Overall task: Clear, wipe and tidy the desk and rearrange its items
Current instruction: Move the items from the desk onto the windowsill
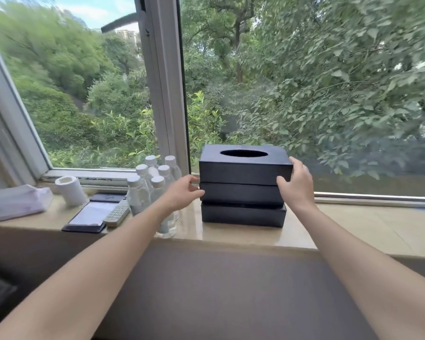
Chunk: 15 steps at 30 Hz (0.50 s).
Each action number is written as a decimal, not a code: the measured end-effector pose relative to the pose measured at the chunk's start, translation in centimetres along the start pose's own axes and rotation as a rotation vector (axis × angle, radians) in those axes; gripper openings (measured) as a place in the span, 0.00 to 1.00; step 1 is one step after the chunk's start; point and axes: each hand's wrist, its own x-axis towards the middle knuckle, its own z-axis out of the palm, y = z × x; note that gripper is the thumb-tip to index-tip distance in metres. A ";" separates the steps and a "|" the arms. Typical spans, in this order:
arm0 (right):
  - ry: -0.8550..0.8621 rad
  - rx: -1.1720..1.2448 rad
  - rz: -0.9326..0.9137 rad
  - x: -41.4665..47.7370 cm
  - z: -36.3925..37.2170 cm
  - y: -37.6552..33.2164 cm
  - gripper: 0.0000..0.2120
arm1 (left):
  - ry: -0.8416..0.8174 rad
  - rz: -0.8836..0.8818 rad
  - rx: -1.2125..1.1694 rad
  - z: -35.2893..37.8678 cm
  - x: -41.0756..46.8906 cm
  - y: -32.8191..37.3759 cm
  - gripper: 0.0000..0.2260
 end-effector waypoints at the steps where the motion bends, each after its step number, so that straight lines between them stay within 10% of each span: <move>1: 0.013 -0.032 -0.059 -0.5 0.0 -0.5 0.24 | -0.006 0.029 0.037 -0.4 -0.3 0.1 0.19; 9: -0.391 -0.228 -0.429 -2.5 3.2 -8.2 0.20 | 0.047 0.357 0.484 -7.4 -4.0 0.9 0.18; 15: -0.512 -0.188 -0.640 -4.6 9.7 -17.6 0.21 | 0.181 0.263 0.722 -15.2 -7.7 -3.7 0.20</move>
